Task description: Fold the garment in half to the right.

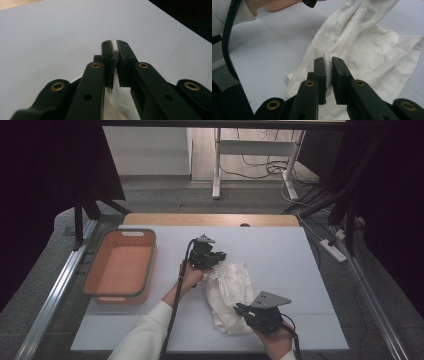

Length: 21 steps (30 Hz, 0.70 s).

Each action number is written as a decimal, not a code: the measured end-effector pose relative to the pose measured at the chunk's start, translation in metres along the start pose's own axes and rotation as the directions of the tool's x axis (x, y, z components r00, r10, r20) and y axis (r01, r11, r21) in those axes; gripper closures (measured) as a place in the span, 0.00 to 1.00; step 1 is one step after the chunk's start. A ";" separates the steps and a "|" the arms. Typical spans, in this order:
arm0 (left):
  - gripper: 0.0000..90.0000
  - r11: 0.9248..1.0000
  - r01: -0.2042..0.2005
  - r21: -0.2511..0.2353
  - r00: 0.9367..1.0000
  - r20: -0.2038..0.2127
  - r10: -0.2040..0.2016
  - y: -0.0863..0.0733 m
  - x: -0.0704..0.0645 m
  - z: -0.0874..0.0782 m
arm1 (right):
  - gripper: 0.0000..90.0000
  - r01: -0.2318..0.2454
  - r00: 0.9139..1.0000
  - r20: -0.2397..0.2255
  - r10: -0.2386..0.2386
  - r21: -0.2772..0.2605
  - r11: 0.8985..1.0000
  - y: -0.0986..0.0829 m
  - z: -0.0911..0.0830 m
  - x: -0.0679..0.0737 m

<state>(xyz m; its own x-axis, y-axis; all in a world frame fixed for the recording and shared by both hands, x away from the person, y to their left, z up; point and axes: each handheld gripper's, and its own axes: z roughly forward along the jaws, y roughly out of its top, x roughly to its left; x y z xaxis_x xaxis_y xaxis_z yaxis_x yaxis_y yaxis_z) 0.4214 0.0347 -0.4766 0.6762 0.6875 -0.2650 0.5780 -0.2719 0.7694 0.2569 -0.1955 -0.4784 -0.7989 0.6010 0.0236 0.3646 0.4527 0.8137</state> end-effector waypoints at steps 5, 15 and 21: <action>0.93 1.000 -0.016 0.013 1.000 0.013 0.016 0.002 -0.006 0.010 | 0.91 -0.014 1.000 0.010 0.014 0.003 1.000 -0.004 -0.004 -0.002; 0.92 0.999 -0.043 0.034 0.999 0.028 0.042 0.004 -0.015 0.024 | 0.91 -0.032 0.999 0.028 0.031 0.014 0.999 -0.012 -0.010 -0.004; 0.92 0.998 -0.047 0.034 0.998 0.032 0.046 0.005 -0.018 0.028 | 0.91 -0.040 0.999 0.027 0.040 0.028 0.999 -0.015 -0.010 -0.006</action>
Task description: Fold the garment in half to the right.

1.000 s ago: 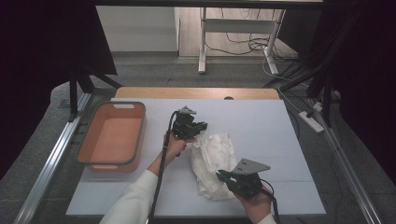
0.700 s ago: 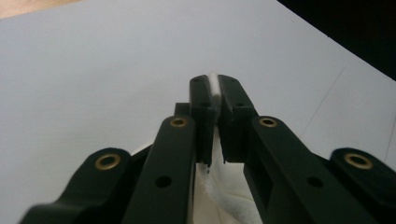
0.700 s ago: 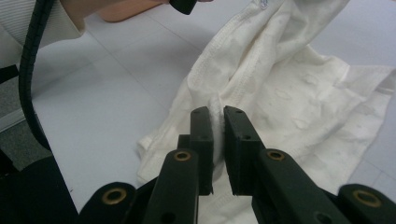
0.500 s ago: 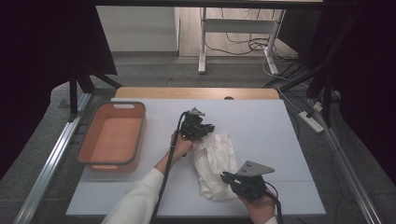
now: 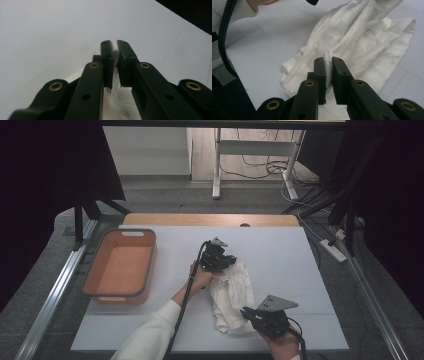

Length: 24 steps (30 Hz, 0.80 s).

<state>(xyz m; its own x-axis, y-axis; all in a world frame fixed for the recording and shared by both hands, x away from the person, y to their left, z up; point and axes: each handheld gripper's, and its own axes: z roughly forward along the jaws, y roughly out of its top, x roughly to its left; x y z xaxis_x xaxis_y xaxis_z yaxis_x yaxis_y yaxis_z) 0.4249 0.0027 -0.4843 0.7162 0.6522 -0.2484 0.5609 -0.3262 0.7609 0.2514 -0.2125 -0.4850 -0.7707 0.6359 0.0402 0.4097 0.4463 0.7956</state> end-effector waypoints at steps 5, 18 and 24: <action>0.91 1.000 0.003 0.002 1.000 -0.001 -0.003 0.000 0.000 0.004 | 0.91 -0.008 1.000 0.003 0.008 0.006 1.000 -0.002 0.000 -0.003; 0.62 0.998 -0.029 -0.055 0.999 0.022 0.030 0.007 -0.006 -0.006 | 0.77 -0.025 1.000 0.011 0.025 0.038 0.999 -0.012 -0.008 -0.007; 0.46 0.995 -0.037 -0.088 0.999 -0.025 0.035 0.010 -0.005 -0.023 | 0.51 -0.054 0.996 0.066 0.054 -0.003 0.999 -0.013 -0.018 -0.008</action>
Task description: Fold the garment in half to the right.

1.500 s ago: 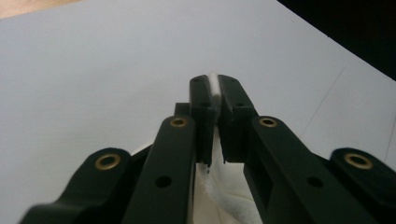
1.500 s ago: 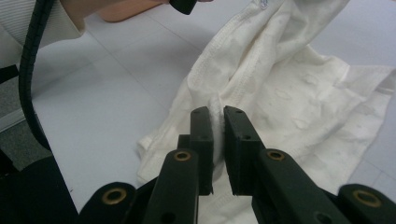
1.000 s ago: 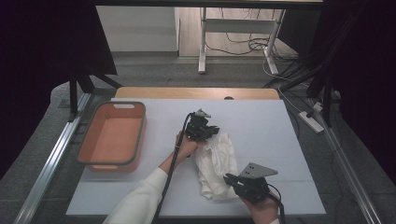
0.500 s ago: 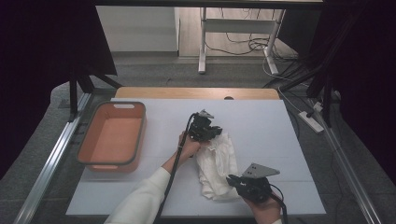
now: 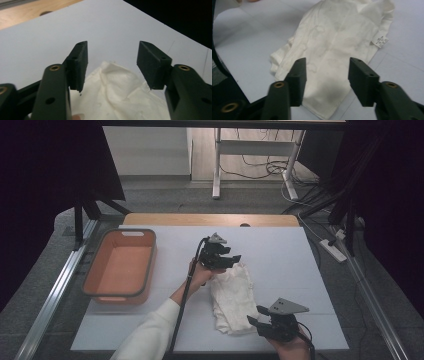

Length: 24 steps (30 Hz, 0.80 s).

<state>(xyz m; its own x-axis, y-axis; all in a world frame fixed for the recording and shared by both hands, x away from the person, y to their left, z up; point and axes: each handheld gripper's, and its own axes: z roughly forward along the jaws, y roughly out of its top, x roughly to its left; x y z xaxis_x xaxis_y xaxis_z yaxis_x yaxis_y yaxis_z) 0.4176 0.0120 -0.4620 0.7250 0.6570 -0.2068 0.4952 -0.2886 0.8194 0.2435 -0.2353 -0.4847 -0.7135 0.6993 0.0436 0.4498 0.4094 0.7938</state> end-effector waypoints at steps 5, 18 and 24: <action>0.44 1.000 0.019 0.013 1.000 -0.002 -0.019 -0.002 0.004 -0.008 | 0.46 0.012 1.000 -0.001 -0.012 -0.029 1.000 0.005 -0.003 0.000; 0.42 1.000 0.018 0.023 0.998 -0.064 -0.017 -0.020 0.006 -0.037 | 0.46 0.106 0.989 -0.099 -0.107 -0.017 0.994 0.020 0.016 0.005; 0.42 0.999 0.013 0.033 0.996 -0.085 -0.010 -0.027 0.004 -0.046 | 0.46 0.156 0.978 -0.140 -0.152 0.016 0.988 0.023 0.030 0.012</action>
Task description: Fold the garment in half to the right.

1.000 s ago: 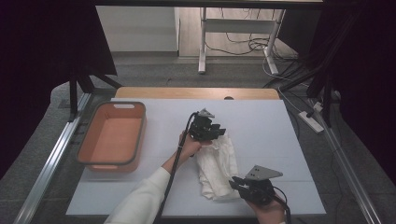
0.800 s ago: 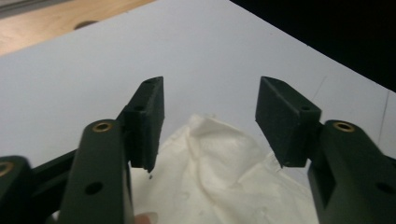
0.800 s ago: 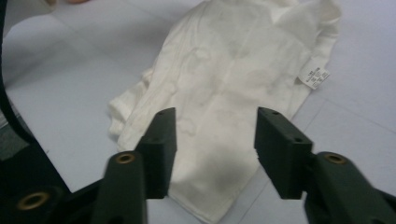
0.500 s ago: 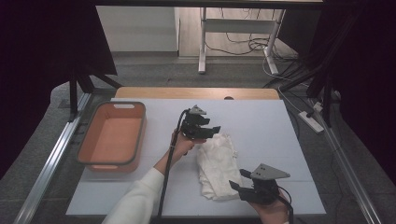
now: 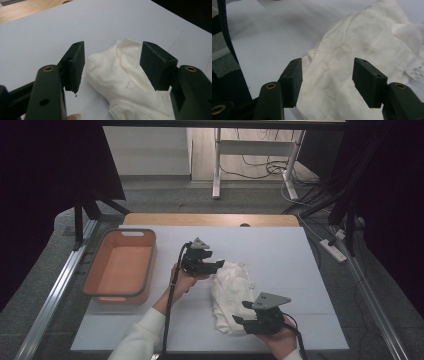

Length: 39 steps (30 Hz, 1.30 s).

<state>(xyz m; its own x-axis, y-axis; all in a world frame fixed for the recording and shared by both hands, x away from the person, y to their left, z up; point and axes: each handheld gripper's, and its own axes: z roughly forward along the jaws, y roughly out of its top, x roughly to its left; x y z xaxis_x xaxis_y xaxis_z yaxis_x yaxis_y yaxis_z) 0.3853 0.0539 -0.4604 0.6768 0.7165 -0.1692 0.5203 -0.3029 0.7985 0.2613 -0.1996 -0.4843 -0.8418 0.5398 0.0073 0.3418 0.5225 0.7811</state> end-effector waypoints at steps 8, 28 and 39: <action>0.41 1.000 -0.002 0.023 1.000 -0.006 0.002 -0.003 0.000 0.004 | 0.47 0.032 0.999 -0.044 -0.029 0.054 0.998 -0.001 0.011 0.008; 0.41 1.000 -0.007 0.027 1.000 -0.005 0.007 -0.003 -0.001 0.006 | 0.96 0.043 0.995 -0.094 -0.033 0.110 0.993 0.002 0.015 0.018; 0.41 1.000 -0.011 0.029 1.000 -0.005 0.011 -0.003 -0.001 0.007 | 0.72 0.061 0.995 -0.085 -0.056 0.066 0.996 0.003 0.017 0.024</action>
<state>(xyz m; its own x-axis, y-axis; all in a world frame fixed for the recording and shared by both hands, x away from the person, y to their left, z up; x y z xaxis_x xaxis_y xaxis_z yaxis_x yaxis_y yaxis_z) 0.3867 0.0495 -0.4666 0.6800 0.7161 -0.1577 0.5277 -0.3286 0.7833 0.2491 -0.1743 -0.4922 -0.8918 0.4521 0.0167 0.3162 0.5967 0.7375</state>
